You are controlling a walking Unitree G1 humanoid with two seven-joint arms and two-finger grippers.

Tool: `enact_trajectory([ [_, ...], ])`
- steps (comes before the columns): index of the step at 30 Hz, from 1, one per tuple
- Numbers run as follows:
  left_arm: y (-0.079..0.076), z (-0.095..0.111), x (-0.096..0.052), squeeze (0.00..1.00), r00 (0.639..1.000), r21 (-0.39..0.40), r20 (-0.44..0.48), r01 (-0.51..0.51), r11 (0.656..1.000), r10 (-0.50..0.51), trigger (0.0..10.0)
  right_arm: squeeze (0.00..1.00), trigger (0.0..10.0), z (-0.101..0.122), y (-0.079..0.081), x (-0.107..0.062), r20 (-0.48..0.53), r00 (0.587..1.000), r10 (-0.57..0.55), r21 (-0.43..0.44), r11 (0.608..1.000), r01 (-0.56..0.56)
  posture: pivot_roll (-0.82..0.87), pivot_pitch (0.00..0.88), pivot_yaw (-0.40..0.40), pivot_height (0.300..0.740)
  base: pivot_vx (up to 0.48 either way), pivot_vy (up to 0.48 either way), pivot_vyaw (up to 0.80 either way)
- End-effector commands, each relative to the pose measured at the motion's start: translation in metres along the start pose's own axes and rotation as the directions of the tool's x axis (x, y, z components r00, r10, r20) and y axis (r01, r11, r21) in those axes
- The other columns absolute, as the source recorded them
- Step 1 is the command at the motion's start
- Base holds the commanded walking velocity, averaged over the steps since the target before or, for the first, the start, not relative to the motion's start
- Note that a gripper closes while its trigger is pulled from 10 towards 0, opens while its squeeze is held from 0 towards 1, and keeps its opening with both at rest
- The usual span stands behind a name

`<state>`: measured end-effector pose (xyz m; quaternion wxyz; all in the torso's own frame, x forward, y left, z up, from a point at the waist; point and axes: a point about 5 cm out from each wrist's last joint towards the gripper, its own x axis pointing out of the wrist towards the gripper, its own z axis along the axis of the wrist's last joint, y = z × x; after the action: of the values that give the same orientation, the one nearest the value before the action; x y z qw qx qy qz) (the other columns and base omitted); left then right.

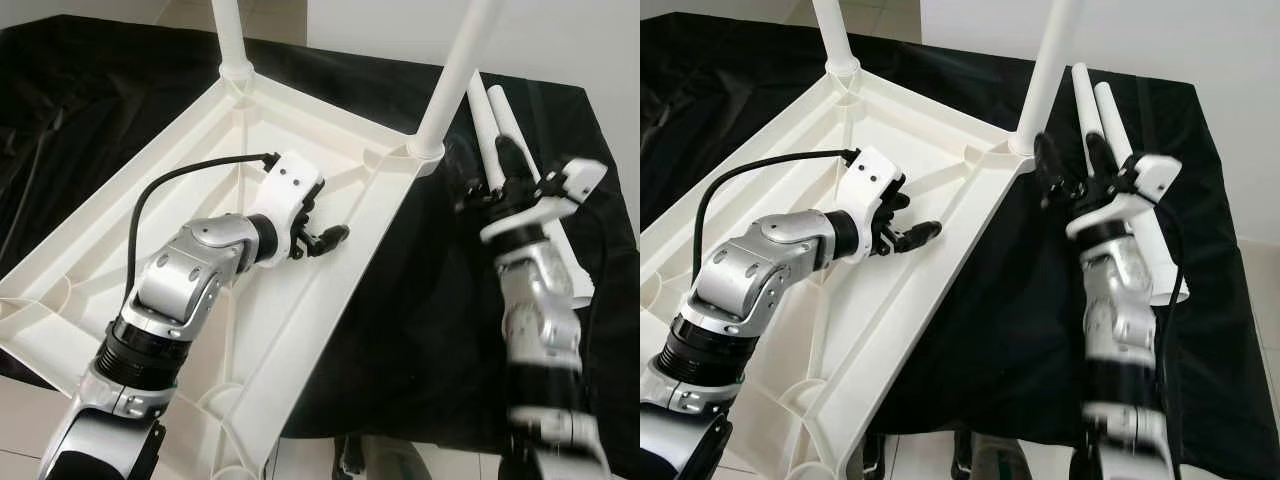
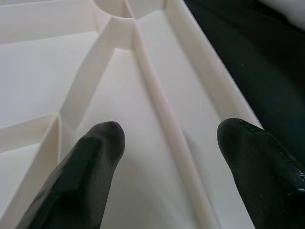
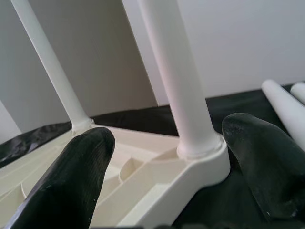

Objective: Building children table

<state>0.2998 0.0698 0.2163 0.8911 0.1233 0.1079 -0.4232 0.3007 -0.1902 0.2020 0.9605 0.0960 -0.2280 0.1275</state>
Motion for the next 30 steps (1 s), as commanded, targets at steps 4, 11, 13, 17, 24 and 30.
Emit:
enact_trajectory([
  [4, -0.016, -0.011, 0.001, 0.00, 0.989, 0.003, -0.061, 0.134, 0.991, -0.134, 10.0, 0.00, 10.0, -0.001, 0.013, -0.009, -0.015, 1.000, -0.015, 0.000, 1.000, 0.015, 0.00, 0.136, 0.024, 0.740, 0.000, 0.000, 0.00],
  [11, -0.016, -0.023, 0.008, 0.00, 0.988, -0.001, -0.133, 0.083, 0.997, -0.082, 10.0, 0.00, 10.0, 0.001, 0.021, -0.011, -0.031, 0.999, -0.026, 0.007, 1.000, 0.026, 0.01, 0.120, 0.025, 0.740, 0.000, 0.000, 0.00],
  [13, -0.016, -0.025, 0.009, 0.00, 0.987, 0.004, -0.143, 0.072, 0.997, -0.071, 10.0, 0.00, 10.0, 0.002, 0.020, -0.010, -0.029, 0.999, -0.034, 0.001, 0.999, 0.034, 0.01, 0.113, 0.023, 0.740, 0.000, 0.000, 0.00],
  [17, -0.011, -0.030, 0.014, 0.00, 0.984, 0.002, -0.181, 0.003, 1.000, -0.002, 10.0, 0.00, 10.0, 0.005, 0.018, -0.005, -0.022, 0.999, -0.038, -0.009, 0.999, 0.038, 0.01, 0.105, 0.020, 0.740, 0.000, 0.000, 0.00],
  [24, -0.004, -0.040, 0.021, 0.00, 0.966, -0.003, -0.251, -0.067, 0.998, 0.064, 6.8, 0.00, 10.0, 0.004, 0.022, -0.004, -0.038, 0.999, -0.027, -0.007, 1.000, 0.027, 0.01, 0.096, 0.009, 0.740, 0.000, 0.000, 0.00],
  [30, 0.001, -0.037, 0.025, 0.00, 0.967, -0.026, -0.241, -0.096, 0.995, 0.087, 0.0, 0.00, 10.0, 0.005, 0.022, -0.003, -0.041, 0.999, -0.023, -0.018, 1.000, 0.022, 0.00, 0.085, 0.011, 0.740, 0.000, 0.000, 0.00],
])
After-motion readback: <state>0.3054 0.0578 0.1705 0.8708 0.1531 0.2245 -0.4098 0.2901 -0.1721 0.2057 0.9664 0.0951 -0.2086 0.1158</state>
